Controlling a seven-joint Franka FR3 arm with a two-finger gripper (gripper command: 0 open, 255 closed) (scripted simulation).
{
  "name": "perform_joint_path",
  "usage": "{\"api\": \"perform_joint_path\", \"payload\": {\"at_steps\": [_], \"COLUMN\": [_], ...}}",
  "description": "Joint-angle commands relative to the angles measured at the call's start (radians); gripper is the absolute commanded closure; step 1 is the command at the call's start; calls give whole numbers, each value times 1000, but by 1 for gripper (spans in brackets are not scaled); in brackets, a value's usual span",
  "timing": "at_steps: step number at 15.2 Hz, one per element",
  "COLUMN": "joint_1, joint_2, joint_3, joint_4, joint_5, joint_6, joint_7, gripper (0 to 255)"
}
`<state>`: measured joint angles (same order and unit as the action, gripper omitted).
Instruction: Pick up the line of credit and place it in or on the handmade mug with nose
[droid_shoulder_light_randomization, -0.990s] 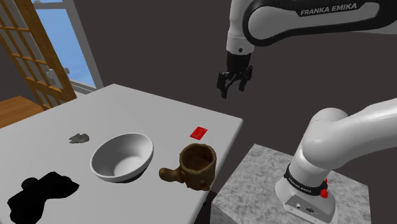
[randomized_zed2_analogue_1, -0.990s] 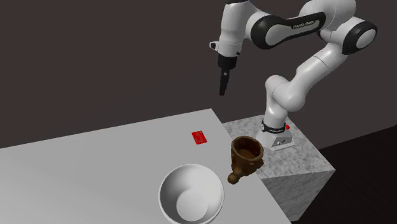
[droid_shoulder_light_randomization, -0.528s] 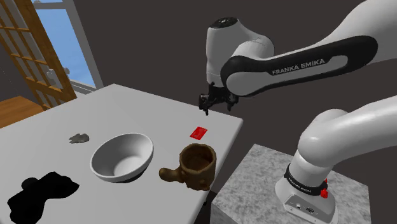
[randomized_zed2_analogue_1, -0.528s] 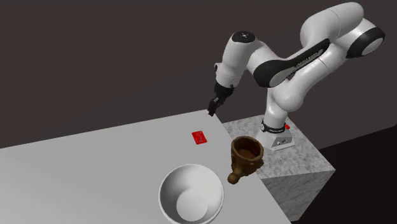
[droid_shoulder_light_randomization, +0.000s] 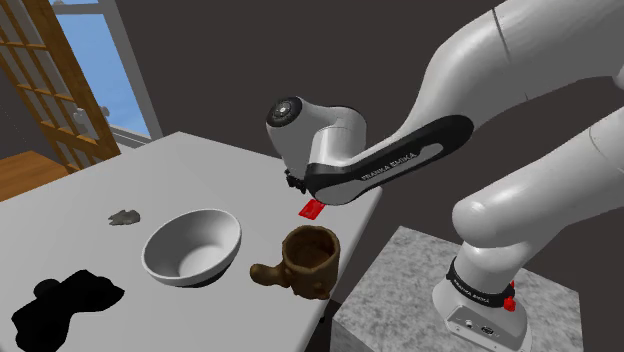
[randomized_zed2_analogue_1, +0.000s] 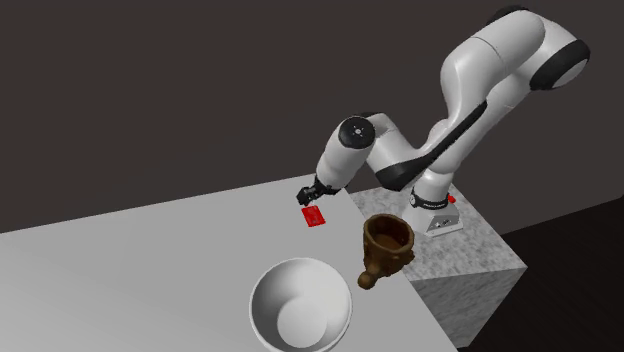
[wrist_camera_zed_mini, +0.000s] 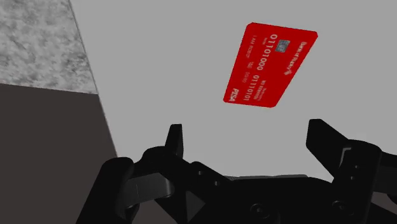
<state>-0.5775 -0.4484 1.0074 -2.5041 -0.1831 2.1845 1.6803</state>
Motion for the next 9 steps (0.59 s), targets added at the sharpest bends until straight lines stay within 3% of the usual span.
{"api": "perform_joint_path", "payload": {"at_steps": [1,9], "joint_1": [-197,-367], "joint_2": [104,178], "joint_3": [195,324], "joint_4": [64,30], "joint_5": [-119,-228], "joint_6": [-6,81], "joint_7": [243,330], "gripper": [0,0]}}
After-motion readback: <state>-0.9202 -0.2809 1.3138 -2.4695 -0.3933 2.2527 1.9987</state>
